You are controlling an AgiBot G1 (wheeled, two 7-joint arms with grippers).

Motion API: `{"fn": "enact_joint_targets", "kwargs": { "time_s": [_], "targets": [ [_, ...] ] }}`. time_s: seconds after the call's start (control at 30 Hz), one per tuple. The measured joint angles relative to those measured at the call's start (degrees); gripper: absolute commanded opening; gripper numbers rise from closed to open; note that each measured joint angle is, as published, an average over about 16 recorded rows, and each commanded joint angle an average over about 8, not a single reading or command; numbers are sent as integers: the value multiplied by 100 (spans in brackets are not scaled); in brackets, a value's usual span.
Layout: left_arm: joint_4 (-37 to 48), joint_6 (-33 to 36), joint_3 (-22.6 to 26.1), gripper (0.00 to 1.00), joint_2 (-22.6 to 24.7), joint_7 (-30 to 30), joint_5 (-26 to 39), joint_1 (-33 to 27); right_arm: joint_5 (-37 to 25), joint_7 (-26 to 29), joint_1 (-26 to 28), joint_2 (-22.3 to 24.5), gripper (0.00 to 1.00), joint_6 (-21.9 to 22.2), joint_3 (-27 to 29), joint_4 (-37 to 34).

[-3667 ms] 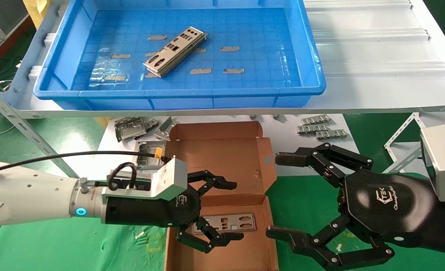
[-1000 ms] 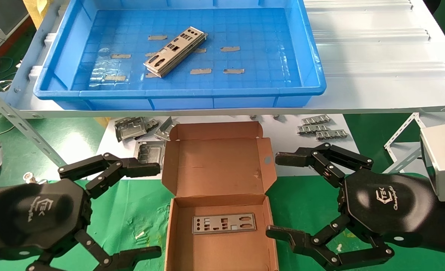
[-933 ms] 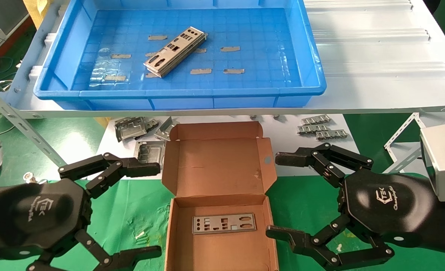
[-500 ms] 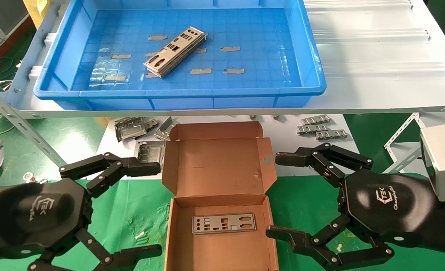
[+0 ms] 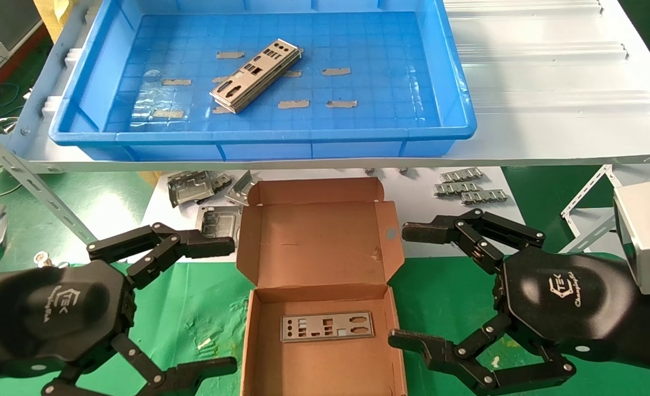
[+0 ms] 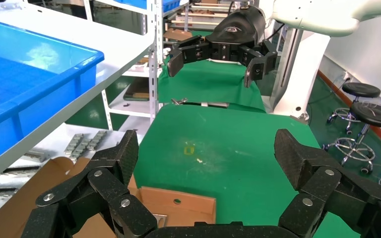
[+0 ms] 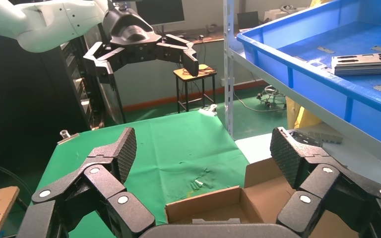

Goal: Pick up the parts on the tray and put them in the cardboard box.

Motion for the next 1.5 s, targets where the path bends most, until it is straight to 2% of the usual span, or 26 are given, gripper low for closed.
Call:
{"fn": "enact_joint_targets", "kwargs": {
  "time_s": [1.5],
  "targets": [
    [5, 0, 3, 100, 3, 1, 1, -2, 0, 0, 0, 0, 100, 0, 0, 0]
  ]
}}
